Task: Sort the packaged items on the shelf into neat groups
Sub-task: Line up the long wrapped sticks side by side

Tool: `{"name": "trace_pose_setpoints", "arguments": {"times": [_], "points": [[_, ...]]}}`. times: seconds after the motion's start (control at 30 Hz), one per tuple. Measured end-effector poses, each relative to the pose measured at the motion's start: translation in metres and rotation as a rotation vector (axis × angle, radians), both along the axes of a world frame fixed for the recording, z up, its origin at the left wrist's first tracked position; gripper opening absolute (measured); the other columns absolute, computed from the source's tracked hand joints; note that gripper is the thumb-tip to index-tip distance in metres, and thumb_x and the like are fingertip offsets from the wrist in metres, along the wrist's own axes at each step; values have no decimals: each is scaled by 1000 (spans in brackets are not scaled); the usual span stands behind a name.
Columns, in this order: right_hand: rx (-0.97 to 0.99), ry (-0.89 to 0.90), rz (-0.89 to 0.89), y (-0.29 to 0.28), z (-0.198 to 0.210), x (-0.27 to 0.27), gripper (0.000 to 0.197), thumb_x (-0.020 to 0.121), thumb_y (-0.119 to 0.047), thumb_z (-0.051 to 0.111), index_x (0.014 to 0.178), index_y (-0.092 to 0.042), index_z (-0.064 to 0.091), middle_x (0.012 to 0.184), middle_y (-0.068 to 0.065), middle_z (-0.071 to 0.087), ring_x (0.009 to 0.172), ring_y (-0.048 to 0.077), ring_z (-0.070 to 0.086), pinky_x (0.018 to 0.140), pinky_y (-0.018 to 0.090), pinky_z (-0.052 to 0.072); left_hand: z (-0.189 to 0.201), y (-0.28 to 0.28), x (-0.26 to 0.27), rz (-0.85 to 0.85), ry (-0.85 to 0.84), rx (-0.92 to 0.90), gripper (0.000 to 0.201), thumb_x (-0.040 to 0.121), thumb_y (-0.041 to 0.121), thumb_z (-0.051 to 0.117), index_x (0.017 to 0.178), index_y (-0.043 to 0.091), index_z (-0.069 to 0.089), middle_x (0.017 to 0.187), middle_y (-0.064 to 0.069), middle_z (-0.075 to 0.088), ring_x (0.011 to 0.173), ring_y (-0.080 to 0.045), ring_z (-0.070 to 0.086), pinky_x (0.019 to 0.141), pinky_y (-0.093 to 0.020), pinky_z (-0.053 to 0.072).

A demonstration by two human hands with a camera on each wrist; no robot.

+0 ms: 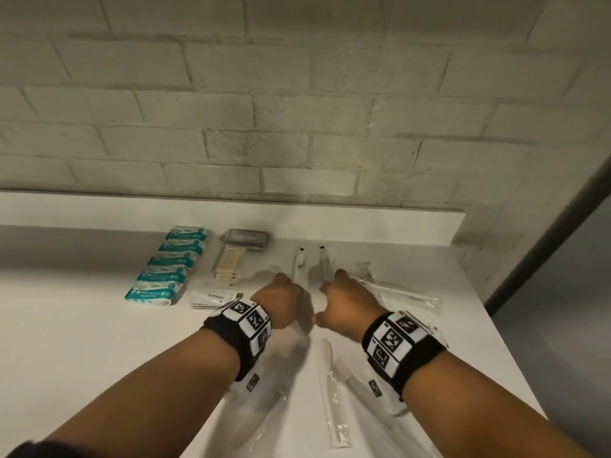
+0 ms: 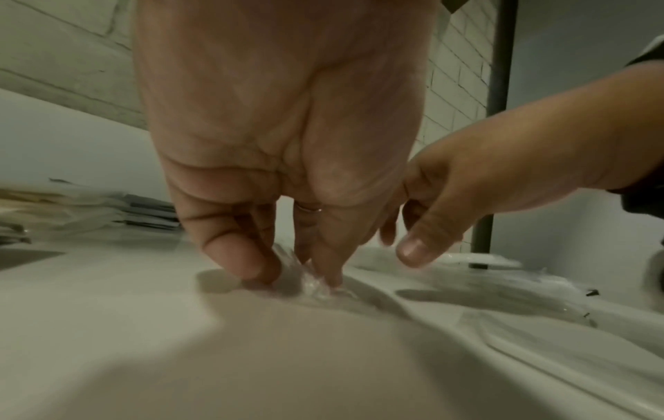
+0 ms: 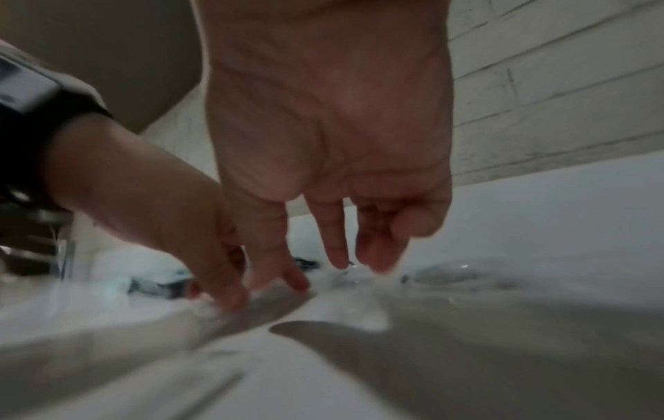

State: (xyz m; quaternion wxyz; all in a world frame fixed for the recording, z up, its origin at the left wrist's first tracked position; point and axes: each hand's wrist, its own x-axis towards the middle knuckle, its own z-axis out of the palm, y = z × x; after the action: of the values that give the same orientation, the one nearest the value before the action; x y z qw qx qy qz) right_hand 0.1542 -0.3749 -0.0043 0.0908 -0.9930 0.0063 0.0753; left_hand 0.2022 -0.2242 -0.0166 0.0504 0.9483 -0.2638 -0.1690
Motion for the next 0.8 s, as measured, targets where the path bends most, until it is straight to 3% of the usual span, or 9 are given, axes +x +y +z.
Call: {"name": "trace_pose_setpoints", "arguments": {"times": [0.07, 0.17, 0.3, 0.4, 0.43, 0.53, 0.63, 0.7, 0.8], "points": [[3, 65, -1, 1, -4, 0, 50, 86, -43, 58, 126, -13, 57, 126, 12, 48, 115, 33, 53, 97, 41, 46, -4, 0, 4, 20, -11, 9, 45, 91, 27, 50, 136, 25, 47, 148, -9, 35, 134, -34, 36, 107, -40, 36], [-7, 157, 6, 2, -14, 7, 34, 93, -23, 50, 122, -8, 58, 128, 12, 53, 117, 30, 55, 97, 35, 46, -5, 0, 5, 20, -1, 58, 51, 91, 23, 49, 141, 27, 40, 159, 0, 16, 136, -37, 31, 107, -45, 34], [143, 214, 82, 20, -17, 16, 34, 91, -19, 50, 123, -11, 56, 122, 13, 59, 109, 33, 60, 91, 41, 50, -8, -3, 17, -8, 20, 65, 53, 92, 21, 45, 144, 18, 35, 159, -3, 17, 141, -31, 27, 110, -46, 33], [371, 143, 64, 16, -11, 19, 32, 91, -20, 51, 121, -15, 59, 120, 13, 63, 103, 27, 61, 95, 43, 49, -6, -8, 23, 14, 60, 8, 65, 96, 29, 44, 152, 13, 16, 160, -10, 14, 147, -28, 17, 118, -41, 23], [358, 63, 50, 6, -10, 19, 32, 92, -18, 49, 121, -13, 62, 121, 13, 62, 105, 27, 60, 98, 41, 47, -5, -10, 24, 31, 77, -21, 69, 96, 31, 45, 153, 14, 9, 161, -10, 10, 147, -28, 14, 119, -41, 19], [-29, -148, -118, -38, -1, 18, 40, 90, -16, 47, 129, -16, 56, 124, 12, 57, 112, 32, 55, 95, 38, 46, -2, -14, 23, 1, 122, -74, 66, 99, 34, 38, 153, 21, 2, 162, -7, -2, 149, -31, 1, 120, -45, 8], [-249, 16, -312, -79, 0, 16, 38, 92, -20, 40, 128, -13, 51, 122, 12, 54, 113, 32, 52, 92, 40, 44, -10, -18, 23, -90, 142, -4, 62, 101, 37, 27, 153, 11, 5, 161, -15, 1, 148, -33, -4, 120, -48, 0], [-292, 152, -334, -92, -2, 16, 37, 92, -19, 40, 126, -13, 53, 125, 9, 55, 116, 30, 51, 94, 39, 41, -15, -21, 27, -122, 122, 16, 63, 100, 38, 26, 151, 6, 9, 159, -20, 7, 148, -34, -3, 119, -50, -1], [-248, 152, -357, -99, 8, 20, 33, 92, -20, 42, 120, -15, 60, 122, 7, 61, 113, 28, 56, 92, 36, 43, -18, -26, 31, -133, 78, 27, 64, 93, 36, 27, 147, 2, 22, 154, -23, 21, 145, -40, 11, 118, -51, 6]]}}
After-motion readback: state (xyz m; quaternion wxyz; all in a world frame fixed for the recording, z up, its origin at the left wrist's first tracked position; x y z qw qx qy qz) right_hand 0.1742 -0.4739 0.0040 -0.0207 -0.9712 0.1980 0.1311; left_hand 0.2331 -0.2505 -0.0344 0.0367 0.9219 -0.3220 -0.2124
